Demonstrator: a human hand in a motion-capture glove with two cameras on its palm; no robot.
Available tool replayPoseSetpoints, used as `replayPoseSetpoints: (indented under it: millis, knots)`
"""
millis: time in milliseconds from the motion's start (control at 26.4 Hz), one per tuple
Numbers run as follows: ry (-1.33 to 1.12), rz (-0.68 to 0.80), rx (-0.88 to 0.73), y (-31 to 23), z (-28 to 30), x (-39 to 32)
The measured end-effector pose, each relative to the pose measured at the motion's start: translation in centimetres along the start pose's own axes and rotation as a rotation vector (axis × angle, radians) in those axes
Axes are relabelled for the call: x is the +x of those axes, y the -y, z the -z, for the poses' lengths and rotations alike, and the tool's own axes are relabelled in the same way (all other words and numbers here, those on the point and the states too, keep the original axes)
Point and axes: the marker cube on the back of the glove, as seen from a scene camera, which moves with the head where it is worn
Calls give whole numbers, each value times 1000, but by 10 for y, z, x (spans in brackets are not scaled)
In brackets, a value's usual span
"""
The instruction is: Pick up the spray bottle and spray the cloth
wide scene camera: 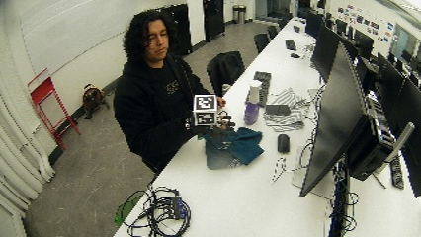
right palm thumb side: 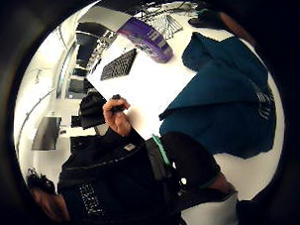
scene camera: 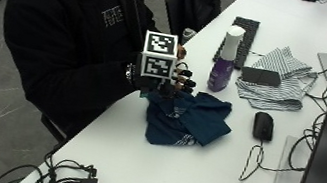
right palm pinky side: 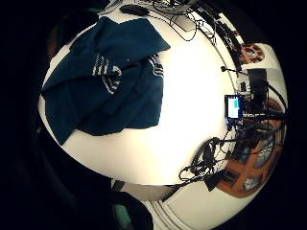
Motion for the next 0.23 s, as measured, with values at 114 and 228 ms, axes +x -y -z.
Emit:
replayPoseSetpoints:
  millis: [114,228]
  knots:
    - [-3,-1,1,0,0,1]
    - [-6,-2,2,0,-1,1]
